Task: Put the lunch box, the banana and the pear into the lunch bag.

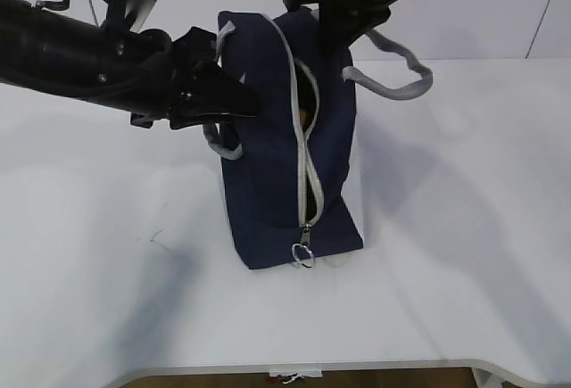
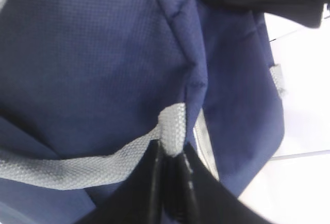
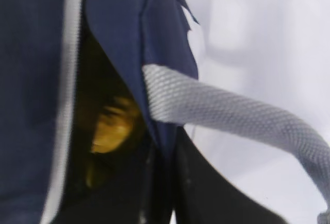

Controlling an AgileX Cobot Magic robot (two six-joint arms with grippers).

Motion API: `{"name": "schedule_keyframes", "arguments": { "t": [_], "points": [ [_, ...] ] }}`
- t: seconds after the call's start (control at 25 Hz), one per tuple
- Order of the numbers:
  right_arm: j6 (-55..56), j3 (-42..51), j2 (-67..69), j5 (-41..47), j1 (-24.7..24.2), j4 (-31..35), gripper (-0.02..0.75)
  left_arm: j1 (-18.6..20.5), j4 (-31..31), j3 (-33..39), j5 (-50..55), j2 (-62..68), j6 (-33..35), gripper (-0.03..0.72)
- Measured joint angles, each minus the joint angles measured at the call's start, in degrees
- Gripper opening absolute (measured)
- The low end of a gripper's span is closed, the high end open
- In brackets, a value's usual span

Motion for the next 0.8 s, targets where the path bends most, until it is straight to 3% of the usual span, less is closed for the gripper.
{"name": "schedule_keyframes", "arguments": {
  "t": [0.16,0.28,0.52,0.8],
  "points": [
    [0.0,0.0,0.0,-0.52,0.0,3.65,0.331,0.11,0.35,0.0,1.1,0.0,0.02,0.268],
    [0.0,0.0,-0.88,-0.52,0.0,5.93,0.433,1.42,2.14,0.0,3.77,-0.9,0.12,0.326],
    [0.0,0.11,-6.34,-0.61,0.0,8.62,0.461,6.6,5.58,0.0,11.61,-4.54,-0.77,0.337],
    [-0.61,7.74,-15.67,-0.61,0.0,9.07,0.465,9.44,16.81,0.0,22.88,-6.41,-5.53,0.338]
  ]
}}
